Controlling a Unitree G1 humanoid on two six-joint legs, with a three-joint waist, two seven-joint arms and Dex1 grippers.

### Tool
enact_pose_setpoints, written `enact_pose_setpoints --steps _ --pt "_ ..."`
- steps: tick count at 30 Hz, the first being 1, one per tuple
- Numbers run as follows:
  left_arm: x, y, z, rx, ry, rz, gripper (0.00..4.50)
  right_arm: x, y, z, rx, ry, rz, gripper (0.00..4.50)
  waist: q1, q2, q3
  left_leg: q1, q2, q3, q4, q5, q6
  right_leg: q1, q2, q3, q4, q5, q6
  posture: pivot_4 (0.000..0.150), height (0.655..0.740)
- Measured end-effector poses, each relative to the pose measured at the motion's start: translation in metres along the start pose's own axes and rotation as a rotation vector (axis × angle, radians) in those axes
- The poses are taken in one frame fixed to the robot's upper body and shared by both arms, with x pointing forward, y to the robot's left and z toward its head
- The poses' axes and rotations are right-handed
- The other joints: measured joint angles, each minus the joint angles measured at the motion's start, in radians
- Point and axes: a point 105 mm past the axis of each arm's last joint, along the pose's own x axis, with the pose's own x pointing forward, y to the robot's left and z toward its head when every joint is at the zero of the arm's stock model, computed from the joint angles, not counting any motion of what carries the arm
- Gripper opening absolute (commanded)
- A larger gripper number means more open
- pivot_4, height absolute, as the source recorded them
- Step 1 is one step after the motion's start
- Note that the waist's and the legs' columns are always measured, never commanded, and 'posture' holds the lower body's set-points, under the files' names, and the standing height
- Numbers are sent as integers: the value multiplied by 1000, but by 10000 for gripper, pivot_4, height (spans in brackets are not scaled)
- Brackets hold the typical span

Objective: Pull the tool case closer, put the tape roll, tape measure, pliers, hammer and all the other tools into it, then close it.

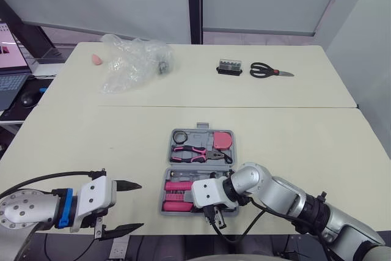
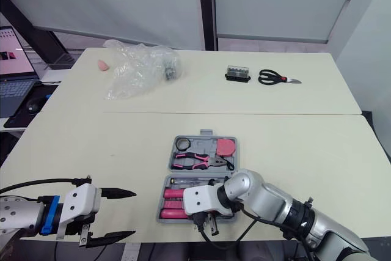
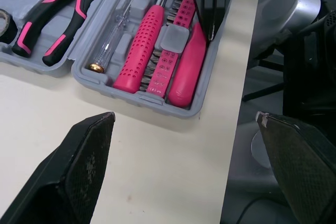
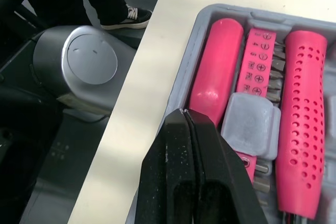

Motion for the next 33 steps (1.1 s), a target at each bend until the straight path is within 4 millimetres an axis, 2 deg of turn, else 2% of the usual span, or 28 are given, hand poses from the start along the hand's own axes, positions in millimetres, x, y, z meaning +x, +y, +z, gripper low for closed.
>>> enact_pose_setpoints --steps 3,5,8,9,10,13,15,18,21,25,26,33 --pt "-1 0 1 -17 -21 6 45000 -8 -5 7 31 -65 -32 347 0 0 0 0 0 0 0 0 0 2 0 0 0 0 0 1500 7400" --pt "-3 4 1 -43 -31 30 45000 -20 -11 20 16 -130 -64 347 1 0 0 0 0 0 0 0 0 4 0 0 0 0 0 1500 7400" --pt "-6 29 0 -98 -46 162 45000 -51 -18 35 -1 -257 -148 347 6 0 0 0 0 -3 1 0 0 6 0 -2 0 0 0 1500 7400" --pt "-7 35 -1 -114 -48 187 45000 -61 -19 34 -3 -265 -175 347 6 0 0 0 -1 -2 1 0 0 6 -1 -2 0 0 0 1500 7400" --pt "-9 40 -3 -128 -54 209 45000 -74 -23 29 6 -261 -212 347 5 0 0 0 -1 -2 1 0 0 6 -1 -2 -1 0 0 1500 7400" --pt "-9 55 -7 -125 -94 251 38718 -108 -29 5 58 -196 -318 0 6 0 0 0 -2 -2 0 0 0 6 -1 -2 -1 0 0 1500 7400" --pt "-4 65 -13 -119 -107 262 33293 -127 -30 -18 111 -116 -384 0 6 0 0 0 -1 -2 0 0 0 6 -1 -2 -1 0 0 1500 7400" --pt "8 76 -28 -94 -82 244 23246 -144 -32 -56 163 10 -464 0 4 -1 0 0 -1 -1 0 0 0 6 -1 -2 -1 0 0 1500 7400" --pt "20 82 -38 -64 -64 213 13862 -140 -31 -75 183 56 -482 0 -4 -1 0 0 -1 0 0 0 0 5 0 0 0 0 0 1500 7400" --pt "42 90 -49 -16 -37 171 1466 -122 -35 -93 182 95 -476 0 -7 0 0 -1 -1 0 1 0 0 5 1 0 0 0 0 1500 7400" --pt "47 91 -52 -11 -29 161 168 -119 -35 -98 177 110 -467 0 -6 0 0 -1 -1 0 1 0 0 5 1 0 0 0 0 1500 7400" --pt "66 99 -51 44 -38 145 168 -104 -39 -106 150 125 -454 0 0 0 0 0 -1 0 2 0 0 6 0 -1 1 0 0 1500 7400"
